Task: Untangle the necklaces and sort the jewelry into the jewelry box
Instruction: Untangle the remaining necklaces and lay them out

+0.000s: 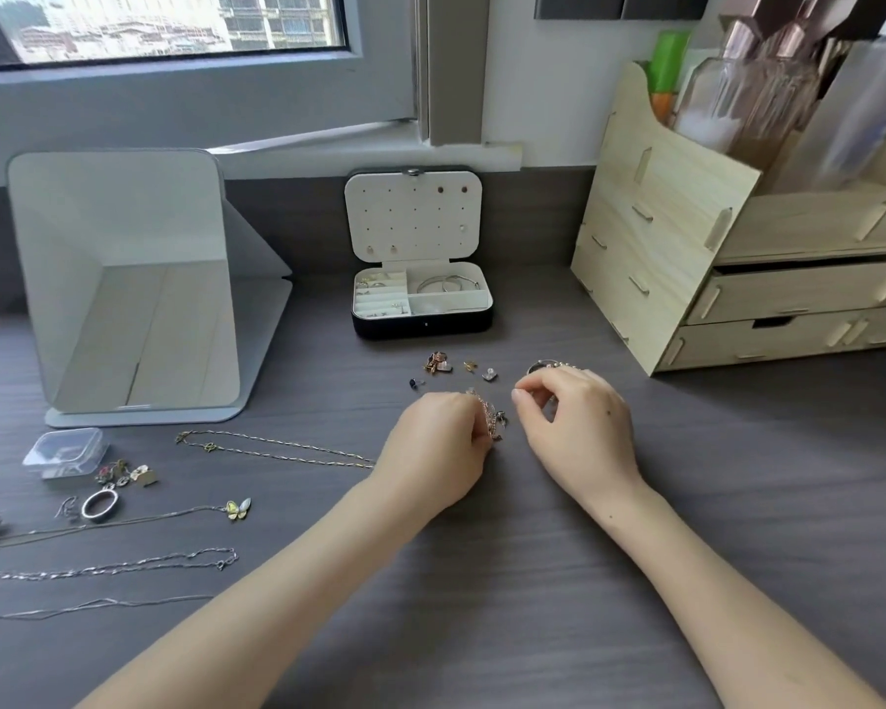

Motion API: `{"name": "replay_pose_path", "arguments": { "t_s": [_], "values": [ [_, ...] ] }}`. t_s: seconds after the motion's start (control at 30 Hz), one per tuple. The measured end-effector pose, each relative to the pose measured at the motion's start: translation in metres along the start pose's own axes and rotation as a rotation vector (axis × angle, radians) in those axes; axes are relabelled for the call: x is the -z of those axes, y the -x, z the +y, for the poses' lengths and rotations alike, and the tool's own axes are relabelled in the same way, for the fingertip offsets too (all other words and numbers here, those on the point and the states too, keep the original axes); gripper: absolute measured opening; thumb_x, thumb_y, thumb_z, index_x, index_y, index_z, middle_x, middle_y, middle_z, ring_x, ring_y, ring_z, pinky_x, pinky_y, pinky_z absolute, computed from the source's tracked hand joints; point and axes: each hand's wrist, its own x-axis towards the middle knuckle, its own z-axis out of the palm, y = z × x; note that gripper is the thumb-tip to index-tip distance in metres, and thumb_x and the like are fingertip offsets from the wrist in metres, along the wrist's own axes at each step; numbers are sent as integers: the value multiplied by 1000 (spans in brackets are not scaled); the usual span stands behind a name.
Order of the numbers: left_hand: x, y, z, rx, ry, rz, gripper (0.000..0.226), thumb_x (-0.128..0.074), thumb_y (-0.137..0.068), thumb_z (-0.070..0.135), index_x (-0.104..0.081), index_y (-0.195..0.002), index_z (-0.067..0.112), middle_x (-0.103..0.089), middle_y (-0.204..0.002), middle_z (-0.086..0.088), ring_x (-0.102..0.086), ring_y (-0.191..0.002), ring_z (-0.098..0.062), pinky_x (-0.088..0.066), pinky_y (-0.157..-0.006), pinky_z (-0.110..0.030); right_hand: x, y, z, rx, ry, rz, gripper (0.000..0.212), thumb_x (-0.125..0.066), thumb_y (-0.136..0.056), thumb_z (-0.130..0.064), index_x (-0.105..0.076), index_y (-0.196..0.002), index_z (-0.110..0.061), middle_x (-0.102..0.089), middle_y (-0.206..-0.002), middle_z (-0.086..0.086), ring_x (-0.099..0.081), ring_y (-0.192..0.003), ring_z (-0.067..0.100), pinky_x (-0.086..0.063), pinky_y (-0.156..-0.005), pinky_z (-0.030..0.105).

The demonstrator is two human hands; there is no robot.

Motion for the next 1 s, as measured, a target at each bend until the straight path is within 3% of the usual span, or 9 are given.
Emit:
{"name": "replay_pose_path", "arguments": {
  "t_s": [0.27, 0.33, 0.47, 0.6, 0.77, 0.83, 0.9, 1.0],
  "values": [
    [10, 60, 7, -244, 18, -175, 13, -51, -92, 21, -62, -93, 16, -55, -93, 2, -55, -86, -20, -41, -75, -29, 5, 1, -4, -6, -37, -32, 9, -63, -81, -15, -69, -74, -17, -65, -72, -2, -53, -69, 18, -33, -61, 26],
    [15, 69, 4, -294, 42, -201, 11, -53, -92, 21, -63, -92, 18, -54, -92, 4, -55, -83, -17, -43, -75, -28, 11, 4, -9, -25, -88, -108, 10, -63, -83, -17, -70, -77, -18, -65, -73, -5, -55, -70, 15, -38, -65, 27],
    [23, 79, -10, -343, 127, -299, 9, -60, -89, 22, -68, -92, 24, -54, -89, 9, -54, -77, -5, -37, -65, -9, 24, 18, -11, -35, -180, -369, 6, -65, -84, -24, -70, -80, -26, -65, -73, -13, -54, -66, 4, -44, -70, 24],
    [27, 83, -23, -319, 171, -286, 8, -62, -88, 23, -69, -90, 26, -55, -86, 12, -54, -76, -3, -33, -63, -3, 36, 36, -7, 44, -120, -480, 2, -67, -81, -34, -68, -81, -32, -62, -77, -13, -51, -68, 0, -38, -67, 18],
    [30, 76, -32, -311, 106, -231, 13, -56, -92, 21, -67, -94, 27, -57, -88, 11, -50, -75, -1, -35, -63, -8, 37, 40, -14, 85, -79, -568, 12, -71, -74, -42, -64, -81, -35, -60, -76, -11, -47, -71, 0, -35, -65, 16],
    [29, 68, -32, -317, 72, -187, 11, -56, -91, 21, -67, -93, 25, -57, -89, 9, -49, -73, -3, -42, -67, -20, 36, 33, -18, 78, -81, -621, 9, -72, -74, -38, -65, -74, -32, -61, -72, -12, -49, -66, -2, -33, -61, 16],
    [26, 60, -32, -304, 25, -137, 9, -58, -90, 21, -66, -93, 24, -56, -89, 7, -50, -74, -9, -45, -69, -28, 36, 25, -20, 100, -68, -682, 11, -72, -76, -35, -65, -69, -30, -61, -68, -13, -49, -61, -6, -30, -56, 13],
    [20, 54, -31, -315, -70, -47, 7, -62, -86, 17, -66, -91, 19, -55, -85, 5, -55, -79, -22, -44, -66, -29, 35, 16, -18, 114, -100, -731, 12, -70, -79, -33, -64, -70, -28, -60, -66, -12, -48, -59, -3, -30, -56, 16]
  ]
}}
